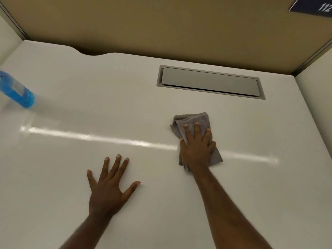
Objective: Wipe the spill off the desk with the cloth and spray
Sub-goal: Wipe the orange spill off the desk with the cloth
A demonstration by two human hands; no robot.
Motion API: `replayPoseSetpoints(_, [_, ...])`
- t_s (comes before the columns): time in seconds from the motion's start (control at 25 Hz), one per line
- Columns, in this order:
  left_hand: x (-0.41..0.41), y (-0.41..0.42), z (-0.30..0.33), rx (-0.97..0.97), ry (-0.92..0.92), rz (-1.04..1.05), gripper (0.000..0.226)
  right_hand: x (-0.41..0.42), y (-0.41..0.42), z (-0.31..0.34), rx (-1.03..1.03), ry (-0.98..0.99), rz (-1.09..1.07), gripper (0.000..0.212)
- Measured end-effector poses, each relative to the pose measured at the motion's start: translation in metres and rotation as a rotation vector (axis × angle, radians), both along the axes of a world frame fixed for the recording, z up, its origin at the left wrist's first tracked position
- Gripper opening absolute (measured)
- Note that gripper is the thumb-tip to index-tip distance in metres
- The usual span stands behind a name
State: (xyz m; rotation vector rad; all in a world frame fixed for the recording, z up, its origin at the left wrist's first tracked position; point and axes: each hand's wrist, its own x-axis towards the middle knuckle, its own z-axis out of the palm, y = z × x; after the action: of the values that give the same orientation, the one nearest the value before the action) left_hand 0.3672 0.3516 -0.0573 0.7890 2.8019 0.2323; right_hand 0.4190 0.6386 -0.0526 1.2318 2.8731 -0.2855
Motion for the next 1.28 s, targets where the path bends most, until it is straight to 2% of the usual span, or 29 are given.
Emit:
replayPoseSetpoints(0.12, [0.000, 0.000, 0.000, -0.007, 0.000, -0.013, 0.083, -0.001, -0.066, -0.005, 0.016, 0.025, 0.252, 0.059])
replayPoseSetpoints(0.2, [-0.001, -0.001, 0.001, 0.008, -0.009, -0.015, 0.083, 0.023, -0.069, -0.007, 0.048, 0.035, 0.332, 0.060])
replayPoseSetpoints(0.28, [-0.001, -0.001, 0.000, 0.011, -0.023, -0.023, 0.083, 0.055, -0.049, -0.009, 0.091, 0.010, 0.236, 0.060])
replayPoseSetpoints(0.36, [0.000, -0.002, -0.001, 0.014, -0.028, -0.029, 0.081, 0.075, -0.023, -0.006, 0.101, -0.058, 0.011, 0.059])
replayPoseSetpoints(0.44, [-0.003, -0.005, -0.002, 0.001, -0.039, -0.033, 0.080, 0.061, -0.015, -0.005, 0.048, -0.059, -0.208, 0.060])
replayPoseSetpoints(0.52, [-0.003, -0.003, -0.003, -0.003, -0.061, -0.039, 0.079, 0.027, -0.035, -0.001, 0.013, -0.038, -0.278, 0.061])
replayPoseSetpoints(0.68, [-0.009, -0.012, 0.005, 0.073, -0.078, -0.051, 0.081, -0.014, -0.132, -0.006, -0.005, -0.037, 0.119, 0.064])
replayPoseSetpoints(0.76, [-0.017, -0.028, 0.010, 0.086, -0.043, -0.092, 0.081, 0.004, -0.144, -0.008, 0.036, -0.018, 0.200, 0.061])
replayPoseSetpoints(0.84, [-0.034, -0.052, 0.014, 0.084, -0.004, -0.135, 0.079, 0.035, -0.128, -0.008, 0.105, 0.010, 0.071, 0.058])
replayPoseSetpoints(0.92, [-0.055, -0.079, 0.017, 0.075, 0.011, -0.130, 0.078, 0.056, -0.108, -0.007, 0.104, -0.028, -0.158, 0.058])
replayPoseSetpoints(1.04, [-0.083, -0.114, 0.016, 0.028, 0.011, -0.076, 0.080, 0.020, -0.103, -0.006, 0.035, 0.009, -0.389, 0.061])
replayPoseSetpoints(1.08, [-0.089, -0.122, 0.014, 0.021, 0.007, -0.061, 0.081, -0.003, -0.113, -0.003, 0.021, 0.008, -0.363, 0.061])
replayPoseSetpoints(1.16, [-0.099, -0.132, 0.012, 0.026, 0.014, -0.035, 0.081, -0.034, -0.142, -0.004, 0.048, -0.010, -0.153, 0.059])
replayPoseSetpoints(1.2, [-0.104, -0.133, 0.012, 0.027, 0.016, -0.025, 0.081, -0.037, -0.153, -0.007, 0.086, -0.019, -0.048, 0.056])
replayPoseSetpoints(1.28, [-0.114, -0.131, 0.012, 0.031, 0.013, -0.019, 0.081, -0.026, -0.149, -0.010, 0.121, -0.007, 0.030, 0.055])
